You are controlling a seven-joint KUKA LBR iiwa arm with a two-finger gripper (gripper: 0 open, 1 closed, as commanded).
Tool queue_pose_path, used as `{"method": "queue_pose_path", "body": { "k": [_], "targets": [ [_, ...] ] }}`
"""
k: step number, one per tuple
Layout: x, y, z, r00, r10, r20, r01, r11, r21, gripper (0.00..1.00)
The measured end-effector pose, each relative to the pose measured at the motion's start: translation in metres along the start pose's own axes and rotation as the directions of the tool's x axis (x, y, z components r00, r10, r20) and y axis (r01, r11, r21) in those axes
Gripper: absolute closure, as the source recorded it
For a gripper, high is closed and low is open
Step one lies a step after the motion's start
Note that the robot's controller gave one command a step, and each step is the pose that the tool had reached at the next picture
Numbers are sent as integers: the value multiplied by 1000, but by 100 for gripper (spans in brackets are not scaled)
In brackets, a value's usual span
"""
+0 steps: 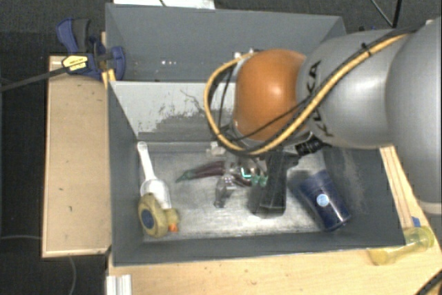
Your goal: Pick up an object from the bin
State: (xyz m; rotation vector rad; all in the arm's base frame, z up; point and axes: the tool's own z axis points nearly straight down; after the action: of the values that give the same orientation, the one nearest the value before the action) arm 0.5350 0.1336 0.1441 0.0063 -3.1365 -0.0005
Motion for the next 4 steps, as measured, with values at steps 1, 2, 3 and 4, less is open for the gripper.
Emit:
{"method": "queue_pose_path", "body": {
  "k": [1, 2, 3, 4],
  "targets": [
    [-2, -1, -4, 1000, 3, 8, -3, 1000, -1, 0],
    [-7, -9, 69, 1000, -5, 26, 5, 1000, -5, 100],
    [-7, -9, 69, 1000, -5, 26, 5, 1000, -5, 100],
    [6, -12, 58, 1000, 13, 10, -13, 1000, -2, 100]
  ]
}}
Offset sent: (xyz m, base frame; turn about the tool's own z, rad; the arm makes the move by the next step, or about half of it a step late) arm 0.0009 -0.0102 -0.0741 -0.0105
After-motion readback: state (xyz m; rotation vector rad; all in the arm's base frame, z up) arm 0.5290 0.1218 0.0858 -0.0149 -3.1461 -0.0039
